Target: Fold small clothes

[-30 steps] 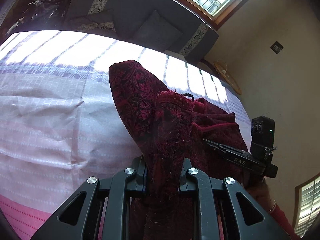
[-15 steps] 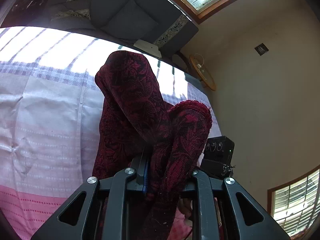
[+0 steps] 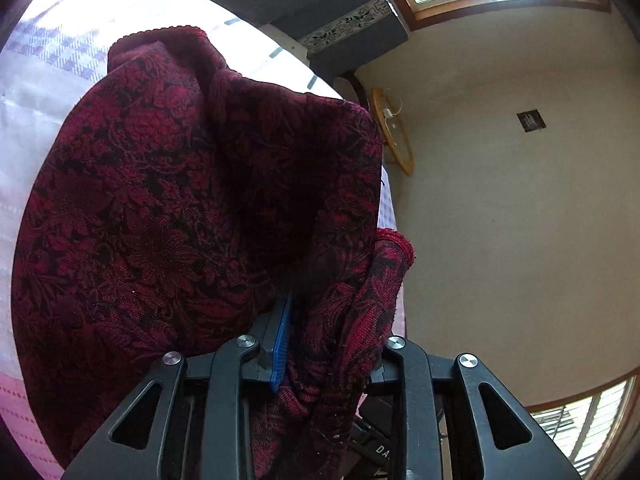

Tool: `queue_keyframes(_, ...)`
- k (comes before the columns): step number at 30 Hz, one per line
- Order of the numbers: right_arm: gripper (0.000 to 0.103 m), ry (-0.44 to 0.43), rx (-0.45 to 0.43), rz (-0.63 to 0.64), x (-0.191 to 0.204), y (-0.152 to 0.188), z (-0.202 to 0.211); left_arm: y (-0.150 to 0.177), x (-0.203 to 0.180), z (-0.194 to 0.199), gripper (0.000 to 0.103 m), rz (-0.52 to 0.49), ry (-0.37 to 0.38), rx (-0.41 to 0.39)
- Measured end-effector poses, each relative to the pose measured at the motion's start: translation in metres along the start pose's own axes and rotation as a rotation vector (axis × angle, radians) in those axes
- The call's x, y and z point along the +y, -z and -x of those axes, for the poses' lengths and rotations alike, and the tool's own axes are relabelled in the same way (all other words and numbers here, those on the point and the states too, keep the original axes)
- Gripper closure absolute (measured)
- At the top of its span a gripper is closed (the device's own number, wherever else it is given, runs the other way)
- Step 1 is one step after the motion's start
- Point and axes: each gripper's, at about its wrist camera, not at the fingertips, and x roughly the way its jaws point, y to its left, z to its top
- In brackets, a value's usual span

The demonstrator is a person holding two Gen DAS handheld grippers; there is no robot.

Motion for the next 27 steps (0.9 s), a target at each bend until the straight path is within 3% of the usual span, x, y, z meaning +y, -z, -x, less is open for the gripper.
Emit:
queue_keyframes(3, 0.075, -0.019, 0.002, -0.005, -0.011, -0.001, 0.006, 0.005, 0.000, -0.010, 0.070, 0.014, 0.022, 0.020)
queue_keyframes(5, 0.072, -0.040, -0.002, -0.016, -0.016, -0.002, 0.007, 0.008, -0.004, -0.003, 0.065, 0.014, 0.078, 0.003)
queue_keyframes(8, 0.066, -0.075, -0.017, -0.054, -0.029, -0.005, 0.007, 0.004, -0.003, 0.007, 0.026, 0.047, 0.257, 0.027)
queue_keyframes(10, 0.065, -0.099, -0.022, -0.088, -0.036, -0.008, 0.007, 0.003, -0.010, 0.015, 0.025, 0.042, 0.328, 0.006)
queue_keyframes(14, 0.065, -0.110, -0.021, -0.118, -0.040, -0.009, 0.005, 0.012, -0.043, 0.039, 0.025, -0.182, 0.276, -0.057)
queue_keyframes(17, 0.061, -0.089, -0.036, -0.118, -0.046, -0.010, 0.018, 0.031, -0.048, 0.060, 0.025, -0.323, 0.168, -0.095)
queue_keyframes(21, 0.050, -0.148, -0.061, -0.150, -0.048, -0.014, 0.033, 0.070, -0.003, 0.076, 0.025, -0.374, 0.112, -0.112)
queue_keyframes(23, 0.037, -0.199, -0.063, -0.176, -0.046, -0.017, 0.036, 0.089, 0.018, 0.074, 0.025, -0.377, 0.129, -0.101)
queue_keyframes(27, 0.036, -0.130, -0.056, -0.158, -0.034, -0.024, 0.039, 0.129, 0.038, 0.050, 0.025, -0.406, 0.147, -0.071)
